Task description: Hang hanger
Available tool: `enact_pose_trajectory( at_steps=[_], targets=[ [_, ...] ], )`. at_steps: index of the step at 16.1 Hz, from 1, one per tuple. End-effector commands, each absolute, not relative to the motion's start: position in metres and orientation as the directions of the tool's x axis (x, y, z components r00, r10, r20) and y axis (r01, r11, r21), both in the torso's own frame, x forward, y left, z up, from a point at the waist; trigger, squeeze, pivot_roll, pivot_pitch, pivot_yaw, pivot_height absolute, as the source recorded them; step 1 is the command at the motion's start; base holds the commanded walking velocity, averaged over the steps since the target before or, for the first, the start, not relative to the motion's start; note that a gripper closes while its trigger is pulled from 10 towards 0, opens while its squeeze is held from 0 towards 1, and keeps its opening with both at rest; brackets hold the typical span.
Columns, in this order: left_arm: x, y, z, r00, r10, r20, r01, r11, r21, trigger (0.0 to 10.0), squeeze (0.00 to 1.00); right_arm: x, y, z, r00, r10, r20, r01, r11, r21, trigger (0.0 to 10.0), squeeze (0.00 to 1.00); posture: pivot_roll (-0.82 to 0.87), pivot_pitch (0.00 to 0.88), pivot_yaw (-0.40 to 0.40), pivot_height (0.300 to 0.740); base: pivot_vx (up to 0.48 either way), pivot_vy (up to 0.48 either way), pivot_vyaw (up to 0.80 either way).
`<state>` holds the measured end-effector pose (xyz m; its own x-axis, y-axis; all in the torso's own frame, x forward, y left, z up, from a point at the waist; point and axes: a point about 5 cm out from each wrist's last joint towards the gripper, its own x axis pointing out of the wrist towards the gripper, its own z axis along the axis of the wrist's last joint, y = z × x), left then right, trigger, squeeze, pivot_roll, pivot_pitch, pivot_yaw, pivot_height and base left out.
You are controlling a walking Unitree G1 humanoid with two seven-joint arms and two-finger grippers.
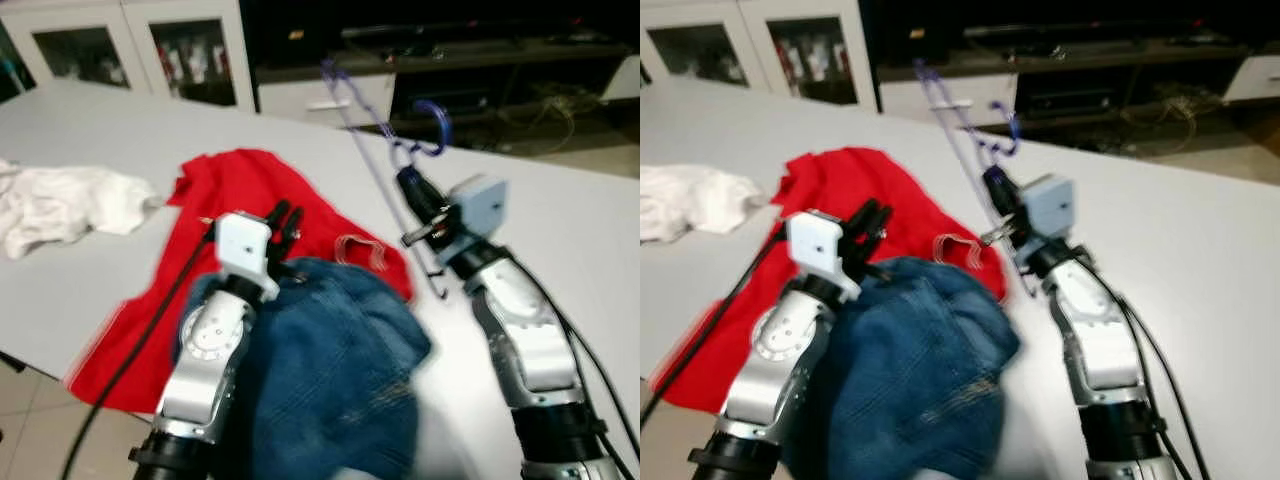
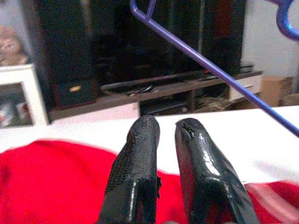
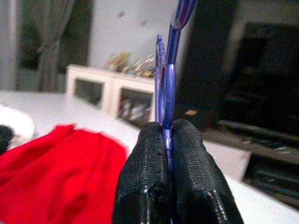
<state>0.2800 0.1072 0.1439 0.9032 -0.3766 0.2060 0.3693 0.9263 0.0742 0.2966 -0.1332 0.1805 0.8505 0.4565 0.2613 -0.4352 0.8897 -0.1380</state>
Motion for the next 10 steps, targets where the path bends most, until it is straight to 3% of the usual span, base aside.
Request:
enact_pose_trajectory(
  at_steps=[1,10],
  targets=[
    [0.2804,0.1153,0.1443,0.91,-0.361,0.203,0.352,0.932,0.081,10.0,0.0,0.2965,-0.1265,0.1842,0.839,0.47,0.274,-0.45,0.883,-0.137,10.0,0.0,-0.07,0.0,0.049,0.74,0.0,0.0,0.0],
    [0.2817,0.1085,0.1456,0.862,-0.482,0.157,0.454,0.871,0.186,10.0,0.0,0.299,-0.1259,0.1845,0.842,0.463,0.279,-0.443,0.886,-0.134,10.0,0.0,-0.07,0.0,0.057,0.74,0.0,0.0,0.0]
  ],
)
